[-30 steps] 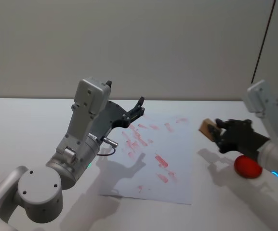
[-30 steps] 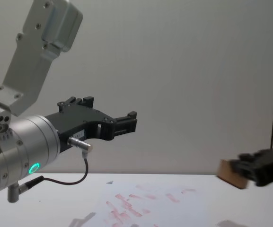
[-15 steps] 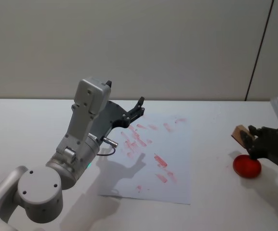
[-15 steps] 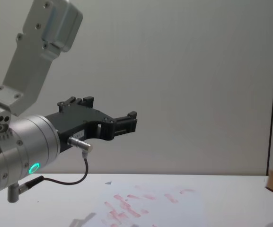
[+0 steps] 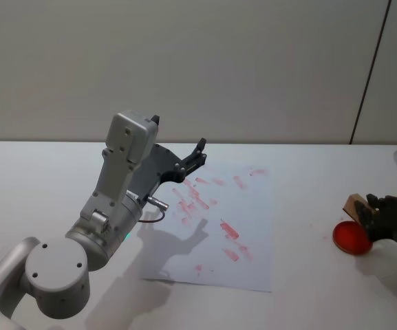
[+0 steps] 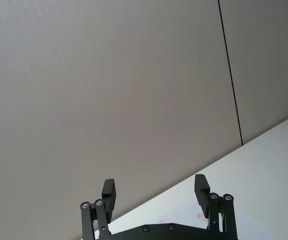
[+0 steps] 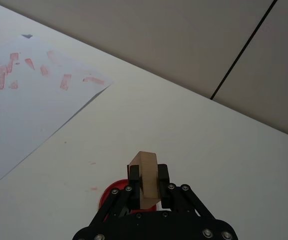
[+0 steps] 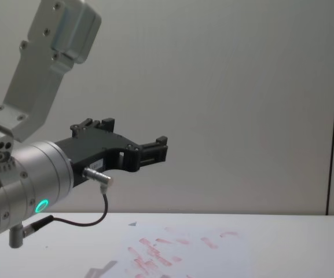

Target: Use the one hand to pick up the stamp and affix it onto the A4 paper.

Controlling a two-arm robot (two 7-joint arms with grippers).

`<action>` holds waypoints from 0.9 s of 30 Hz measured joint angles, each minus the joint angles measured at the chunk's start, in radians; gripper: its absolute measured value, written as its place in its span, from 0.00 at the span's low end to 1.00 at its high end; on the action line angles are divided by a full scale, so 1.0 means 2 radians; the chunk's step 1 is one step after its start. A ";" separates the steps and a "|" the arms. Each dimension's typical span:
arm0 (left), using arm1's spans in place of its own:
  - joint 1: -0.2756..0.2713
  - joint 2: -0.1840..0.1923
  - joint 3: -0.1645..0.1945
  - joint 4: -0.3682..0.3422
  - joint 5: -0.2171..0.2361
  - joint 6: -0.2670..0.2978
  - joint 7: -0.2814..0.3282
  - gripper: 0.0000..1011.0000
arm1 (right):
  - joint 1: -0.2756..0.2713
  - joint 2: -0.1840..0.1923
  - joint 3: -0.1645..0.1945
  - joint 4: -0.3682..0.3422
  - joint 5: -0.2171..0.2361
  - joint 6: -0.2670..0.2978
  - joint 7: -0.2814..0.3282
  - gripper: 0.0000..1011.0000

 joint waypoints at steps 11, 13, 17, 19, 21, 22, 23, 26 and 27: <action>0.000 0.000 0.000 0.000 0.000 0.000 0.000 0.99 | -0.002 0.000 -0.001 0.006 -0.007 0.014 0.004 0.21; 0.000 0.000 0.000 0.000 0.000 0.000 0.000 0.99 | -0.001 0.000 -0.002 0.007 -0.008 0.016 0.006 0.21; 0.000 0.000 0.000 0.000 0.000 0.000 0.000 0.99 | 0.000 -0.001 -0.002 0.008 -0.010 0.017 0.007 0.20; 0.000 0.000 0.000 0.000 0.000 0.000 0.000 0.99 | 0.001 -0.002 -0.003 0.010 -0.012 0.018 0.009 0.21; 0.000 0.000 0.000 0.000 0.000 0.000 0.000 0.99 | 0.002 -0.003 -0.004 0.011 -0.013 0.018 0.010 0.21; 0.000 0.000 0.000 0.000 0.000 0.000 0.000 0.99 | 0.002 -0.003 -0.004 0.011 -0.013 0.018 0.011 0.21; 0.000 0.000 0.000 0.000 0.000 0.000 0.000 0.99 | 0.002 -0.004 -0.004 0.012 -0.014 0.019 0.011 0.22; 0.000 0.000 0.000 0.000 0.000 0.000 0.000 0.99 | 0.003 -0.004 -0.005 0.013 -0.015 0.019 0.012 0.27; 0.000 0.000 0.000 0.000 0.000 0.000 0.000 0.99 | 0.003 -0.005 -0.005 0.013 -0.016 0.019 0.013 0.29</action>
